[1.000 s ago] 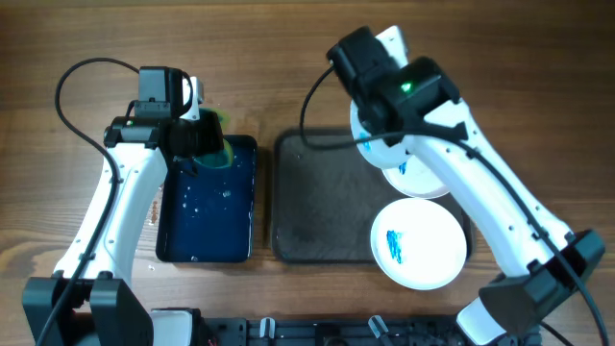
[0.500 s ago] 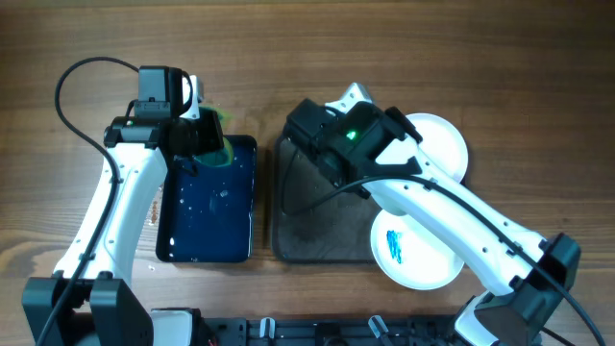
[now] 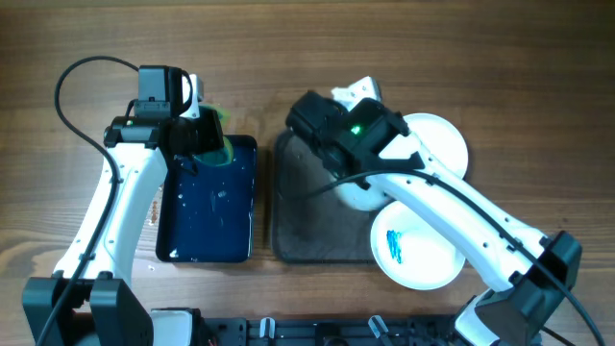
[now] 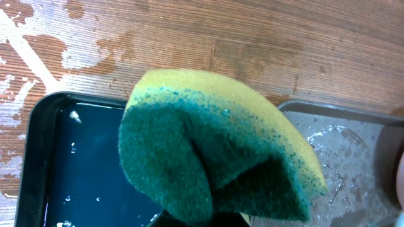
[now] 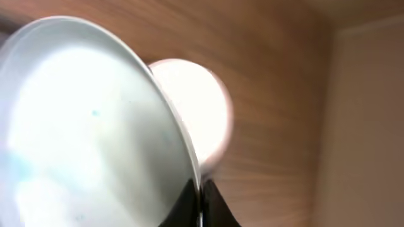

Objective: Clean dirty plates on tray and stack at the side
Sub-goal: 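Carry the plate right and set it on the table beside the tray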

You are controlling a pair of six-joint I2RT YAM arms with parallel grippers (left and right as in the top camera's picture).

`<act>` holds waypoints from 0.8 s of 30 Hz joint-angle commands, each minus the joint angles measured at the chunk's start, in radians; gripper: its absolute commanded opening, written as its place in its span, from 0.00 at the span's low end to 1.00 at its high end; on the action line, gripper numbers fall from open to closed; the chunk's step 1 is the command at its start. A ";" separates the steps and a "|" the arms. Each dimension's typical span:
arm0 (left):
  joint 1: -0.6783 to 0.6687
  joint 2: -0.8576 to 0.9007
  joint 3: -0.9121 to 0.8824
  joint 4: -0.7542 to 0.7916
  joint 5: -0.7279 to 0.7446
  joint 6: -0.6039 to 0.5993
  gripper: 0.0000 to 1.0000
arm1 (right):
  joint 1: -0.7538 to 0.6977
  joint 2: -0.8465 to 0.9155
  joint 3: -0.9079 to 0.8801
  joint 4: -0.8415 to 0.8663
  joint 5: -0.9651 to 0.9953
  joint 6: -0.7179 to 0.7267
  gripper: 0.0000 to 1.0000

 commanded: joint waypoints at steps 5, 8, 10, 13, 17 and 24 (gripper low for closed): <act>-0.003 0.005 0.027 -0.012 0.008 0.013 0.04 | -0.216 0.002 0.000 0.147 -0.518 0.055 0.05; -0.003 0.005 0.027 -0.016 0.009 0.013 0.04 | -0.350 0.000 0.000 0.203 -0.581 0.079 0.04; -0.003 0.005 0.027 -0.022 0.009 0.013 0.04 | -0.487 0.000 0.000 0.238 -0.661 0.057 0.04; -0.003 0.005 0.027 -0.033 0.009 0.012 0.04 | -0.731 0.001 0.000 0.280 -0.815 -0.013 0.04; -0.006 0.005 0.027 -0.036 0.009 0.012 0.04 | -1.036 0.013 0.000 0.281 -0.873 -0.053 0.04; -0.007 0.005 0.027 -0.037 0.009 0.012 0.04 | -1.334 0.127 0.000 0.286 -0.831 -0.021 0.04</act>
